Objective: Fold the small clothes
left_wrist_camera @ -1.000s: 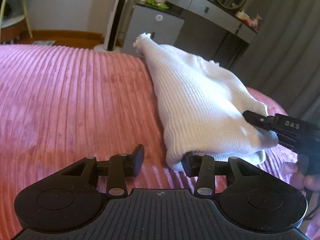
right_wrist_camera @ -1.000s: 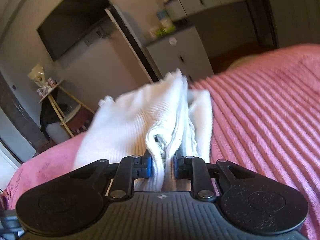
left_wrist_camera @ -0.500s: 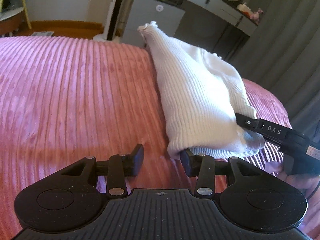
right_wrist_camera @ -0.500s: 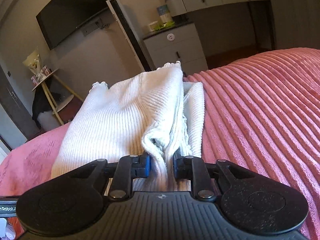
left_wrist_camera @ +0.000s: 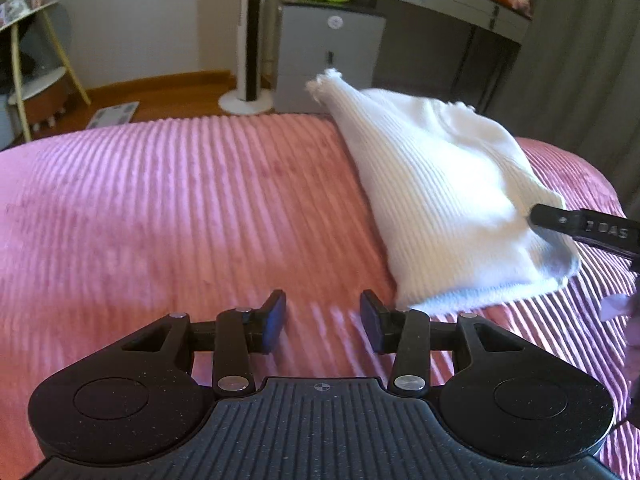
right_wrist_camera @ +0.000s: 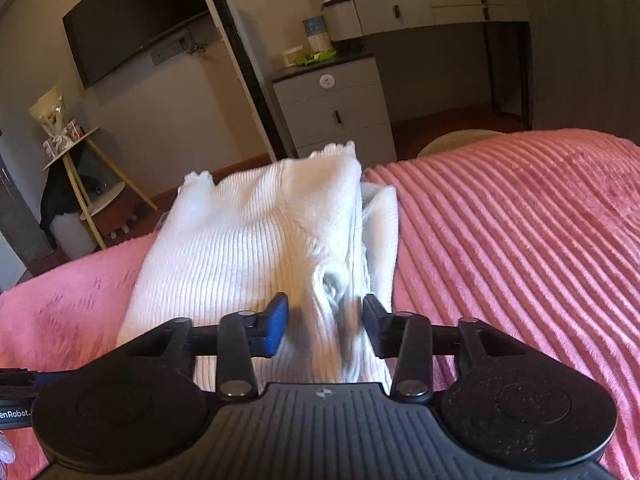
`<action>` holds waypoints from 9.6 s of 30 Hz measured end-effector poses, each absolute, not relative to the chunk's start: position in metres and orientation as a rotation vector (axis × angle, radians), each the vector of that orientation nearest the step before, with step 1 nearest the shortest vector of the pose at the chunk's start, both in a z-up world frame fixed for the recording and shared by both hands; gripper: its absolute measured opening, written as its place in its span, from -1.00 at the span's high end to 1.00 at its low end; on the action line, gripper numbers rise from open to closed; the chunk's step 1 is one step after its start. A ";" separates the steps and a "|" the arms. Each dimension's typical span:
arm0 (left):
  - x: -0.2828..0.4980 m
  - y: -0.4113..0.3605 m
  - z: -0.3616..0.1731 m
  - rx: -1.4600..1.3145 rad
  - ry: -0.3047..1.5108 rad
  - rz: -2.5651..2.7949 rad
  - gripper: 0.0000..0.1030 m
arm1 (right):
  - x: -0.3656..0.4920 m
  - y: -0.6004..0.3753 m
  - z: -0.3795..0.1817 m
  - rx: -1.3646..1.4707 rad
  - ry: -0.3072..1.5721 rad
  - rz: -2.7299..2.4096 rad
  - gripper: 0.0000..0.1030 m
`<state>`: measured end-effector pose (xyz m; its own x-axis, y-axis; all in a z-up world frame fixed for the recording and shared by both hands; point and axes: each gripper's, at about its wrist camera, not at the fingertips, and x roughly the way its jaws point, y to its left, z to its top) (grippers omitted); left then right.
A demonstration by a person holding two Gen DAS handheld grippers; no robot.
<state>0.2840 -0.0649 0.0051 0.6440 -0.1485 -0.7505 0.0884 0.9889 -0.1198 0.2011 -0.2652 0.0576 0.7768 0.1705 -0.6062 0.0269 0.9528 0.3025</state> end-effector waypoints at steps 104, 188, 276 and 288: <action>0.125 0.019 0.023 -0.322 0.685 0.038 -0.31 | 0.085 -0.199 0.074 0.550 0.607 0.193 0.49; 0.123 -0.011 -0.016 -0.127 0.907 0.126 -1.00 | 0.024 -0.109 0.062 0.060 0.747 0.200 0.23; 0.084 -0.031 0.056 -0.083 0.909 0.108 -1.00 | 0.000 -0.115 0.137 -0.003 0.909 0.080 -0.92; 0.085 -0.032 0.058 -0.083 0.900 0.109 -1.00 | 0.001 -0.117 0.138 0.007 0.909 0.076 -0.92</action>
<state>0.0848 -0.0315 0.0579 0.6165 0.0598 -0.7851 -0.1292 0.9913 -0.0259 0.0011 -0.1175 0.1381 0.6123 0.0688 -0.7876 -0.0626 0.9973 0.0384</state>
